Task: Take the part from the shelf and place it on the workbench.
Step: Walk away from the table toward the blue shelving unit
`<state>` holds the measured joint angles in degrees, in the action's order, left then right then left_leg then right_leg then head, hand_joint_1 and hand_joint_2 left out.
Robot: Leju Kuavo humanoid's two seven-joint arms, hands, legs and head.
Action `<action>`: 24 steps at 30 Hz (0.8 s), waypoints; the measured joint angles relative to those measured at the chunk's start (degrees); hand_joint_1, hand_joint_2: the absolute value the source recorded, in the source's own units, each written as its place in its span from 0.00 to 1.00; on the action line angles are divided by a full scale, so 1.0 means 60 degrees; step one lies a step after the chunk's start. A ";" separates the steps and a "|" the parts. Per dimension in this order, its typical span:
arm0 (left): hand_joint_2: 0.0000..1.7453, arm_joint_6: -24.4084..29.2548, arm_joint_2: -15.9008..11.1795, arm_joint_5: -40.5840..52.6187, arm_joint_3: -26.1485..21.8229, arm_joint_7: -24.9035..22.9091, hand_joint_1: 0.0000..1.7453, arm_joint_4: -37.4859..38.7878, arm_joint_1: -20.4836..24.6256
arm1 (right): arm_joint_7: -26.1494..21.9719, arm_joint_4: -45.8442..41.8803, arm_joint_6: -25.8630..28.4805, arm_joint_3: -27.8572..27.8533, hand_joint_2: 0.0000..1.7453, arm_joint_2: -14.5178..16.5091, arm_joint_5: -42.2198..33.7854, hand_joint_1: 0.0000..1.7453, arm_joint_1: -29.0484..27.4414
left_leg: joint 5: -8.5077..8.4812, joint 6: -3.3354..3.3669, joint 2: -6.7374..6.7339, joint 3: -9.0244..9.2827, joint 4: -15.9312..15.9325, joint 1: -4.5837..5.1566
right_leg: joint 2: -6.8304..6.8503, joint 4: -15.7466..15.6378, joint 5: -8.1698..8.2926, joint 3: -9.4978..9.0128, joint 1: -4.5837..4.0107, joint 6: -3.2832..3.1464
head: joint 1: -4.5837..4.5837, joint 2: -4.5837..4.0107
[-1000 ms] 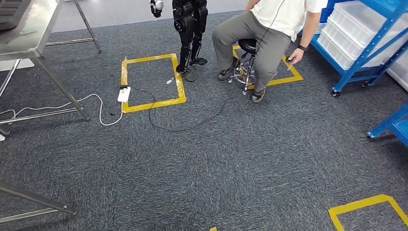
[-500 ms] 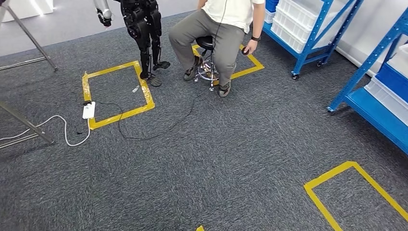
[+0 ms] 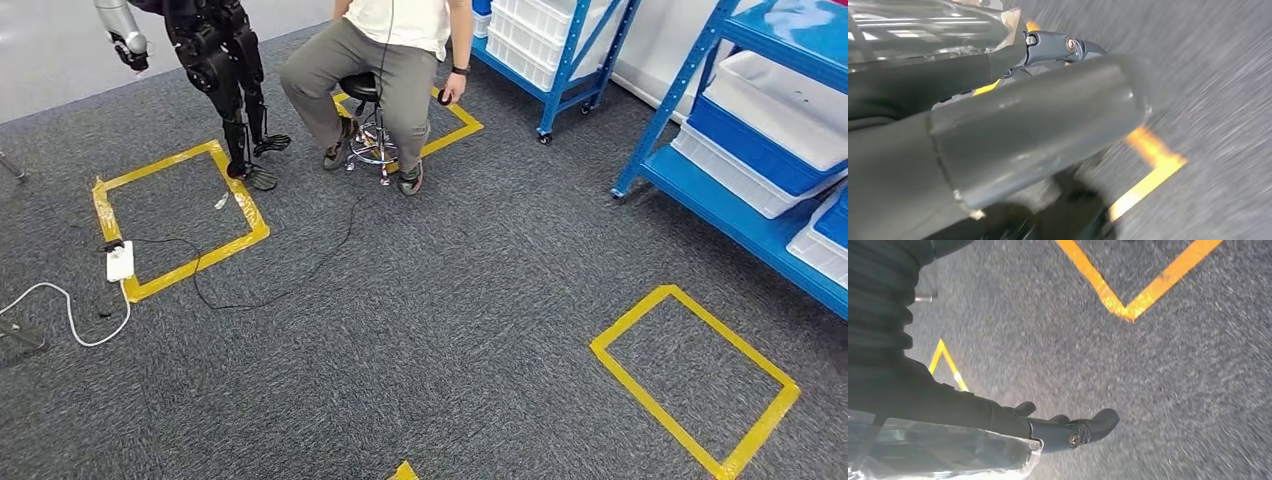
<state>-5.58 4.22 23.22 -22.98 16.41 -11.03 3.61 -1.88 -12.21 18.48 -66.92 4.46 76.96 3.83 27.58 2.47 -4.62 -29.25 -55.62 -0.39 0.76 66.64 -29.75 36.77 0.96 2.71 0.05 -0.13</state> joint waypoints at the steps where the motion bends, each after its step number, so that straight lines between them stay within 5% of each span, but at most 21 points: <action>1: 0.00 -0.0211 0.0000 -0.0047 -0.0036 -0.0463 0.00 0.0002 -0.0002 | -0.0036 -0.0001 -0.0113 -0.0001 1.00 -0.0003 0.0009 0.00 0.0013 | 0.0032 -0.0044 -0.0105 0.0007 -0.0029 0.0024 | 0.0241 -0.0685 0.0195 -0.0396 -0.0002 0.0034 | 0.0003 0.0000; 3: 0.00 -0.0383 -0.0003 -0.0071 -0.0085 -0.1167 0.00 0.0005 -0.0007 | -0.0057 -0.0001 -0.0344 -0.0001 1.00 -0.0023 0.0056 0.00 0.0056 | 0.0104 -0.0157 -0.0293 0.0037 -0.0084 0.0070 | 0.0537 -0.1525 0.0417 -0.0876 -0.0041 -0.0049 | -0.0017 0.0000; 6: 0.00 -0.0235 0.0001 0.0056 -0.0097 -0.1620 0.00 0.0005 0.0017 | -0.0008 0.0001 -0.0574 -0.0001 1.00 -0.0065 0.0106 0.00 0.0079 | 0.0191 -0.0311 -0.0459 0.0123 -0.0125 0.0043 | 0.0307 -0.1616 0.0465 -0.0876 -0.0039 -0.0271 | -0.0045 0.0000; 8: 0.00 -0.0152 0.0005 0.0170 -0.0095 -0.1673 0.00 0.0003 0.0034 | 0.0010 0.0000 -0.0621 -0.0001 1.00 -0.0081 0.0078 0.00 0.0085 | 0.0517 -0.0421 0.0013 0.0011 -0.0508 -0.0024 | 0.0093 -0.1639 0.0510 -0.0910 0.0039 -0.0397 | -0.0067 0.0000; 10: 0.00 -0.0089 -0.0001 0.0244 -0.0093 -0.1676 0.00 0.0003 0.0017 | 0.0015 -0.0001 -0.0636 -0.0001 1.00 -0.0105 0.0035 0.00 0.0111 | 0.1174 -0.0479 0.0606 -0.0454 -0.1590 -0.0054 | -0.0118 -0.1640 0.0549 -0.0908 0.0048 -0.0491 | -0.0098 0.0000; 12: 0.00 -0.0045 -0.0005 0.0304 -0.0093 -0.1670 0.00 0.0003 -0.0027 | 0.0015 -0.0001 -0.0639 -0.0001 1.00 -0.0123 0.0004 0.00 0.0123 | 0.1621 -0.0488 0.0749 -0.1001 -0.2715 -0.0055 | -0.0379 -0.1633 0.0571 -0.0877 0.0009 -0.0532 | -0.0104 0.0000; 13: 0.00 -0.0029 -0.0006 0.0343 -0.0093 -0.1666 0.00 0.0003 -0.0042 | 0.0016 -0.0001 -0.0640 -0.0002 1.00 -0.0126 -0.0010 0.00 0.0115 | 0.1563 -0.0476 0.0767 -0.1104 -0.2871 -0.0055 | -0.0522 -0.1629 0.0578 -0.0875 -0.0006 -0.0539 | -0.0105 0.0000; 15: 0.00 0.0005 -0.0004 0.0403 -0.0092 -0.1662 0.00 0.0003 -0.0057 | 0.0018 -0.0001 -0.0637 -0.0004 1.00 -0.0127 -0.0024 0.00 0.0098 | 0.0929 -0.0411 0.0873 -0.0803 -0.2117 -0.0056 | -0.0804 -0.1624 0.0586 -0.0901 -0.0016 -0.0536 | -0.0105 0.0000; 17: 0.00 0.0038 -0.0009 0.0430 -0.0090 -0.1662 0.00 0.0003 -0.0059 | 0.0020 -0.0001 -0.0633 -0.0005 1.00 -0.0117 -0.0025 0.00 0.0109 | 0.0304 -0.0310 0.1394 -0.0245 -0.0842 -0.0067 | -0.1049 -0.1612 0.0603 -0.0904 -0.0030 -0.0503 | -0.0099 0.0000; 19: 0.00 0.0053 -0.0018 0.0440 -0.0088 -0.1664 0.00 0.0003 -0.0060 | 0.0020 -0.0001 -0.0632 -0.0005 1.00 -0.0109 -0.0023 0.00 0.0137 | 0.0150 -0.0243 0.1743 -0.0002 -0.0250 -0.0051 | -0.1269 -0.1602 0.0651 -0.0817 -0.0031 -0.0412 | -0.0097 0.0000; 21: 0.00 0.0057 -0.0007 0.0444 -0.0082 -0.1664 0.00 0.0003 -0.0052 | 0.0021 -0.0001 -0.0629 -0.0005 1.00 -0.0122 -0.0019 0.00 0.0132 | 0.0123 -0.0170 0.1536 0.0014 -0.0149 -0.0024 | -0.1490 -0.1621 0.0723 -0.0683 -0.0036 -0.0278 | -0.0099 0.0000; 22: 0.00 0.0057 0.0005 0.0445 -0.0077 -0.1664 0.00 0.0003 -0.0043 | 0.0021 -0.0001 -0.0625 -0.0006 1.00 -0.0132 -0.0018 0.00 0.0117 | 0.0072 -0.0113 0.1401 0.0035 -0.0072 -0.0024 | -0.1405 -0.1573 0.0712 -0.0601 -0.0045 -0.0231 | -0.0098 0.0000; 24: 0.00 0.0058 0.0024 0.0447 -0.0071 -0.1664 0.00 0.0003 -0.0044 | 0.0021 -0.0001 -0.0618 -0.0008 1.00 -0.0140 -0.0018 0.00 0.0118 | -0.0027 0.0006 0.1082 0.0062 0.0078 -0.0050 | -0.0858 -0.0977 0.0362 -0.0244 -0.0087 -0.0232 | -0.0037 0.0000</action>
<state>-5.24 4.37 25.90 -23.41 6.43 -11.02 3.35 -1.75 -12.22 14.78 -66.97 3.62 76.85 4.54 27.42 2.51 1.87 -28.88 -55.15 -0.69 -4.39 60.78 -27.58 35.31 0.44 1.32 -0.18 -0.13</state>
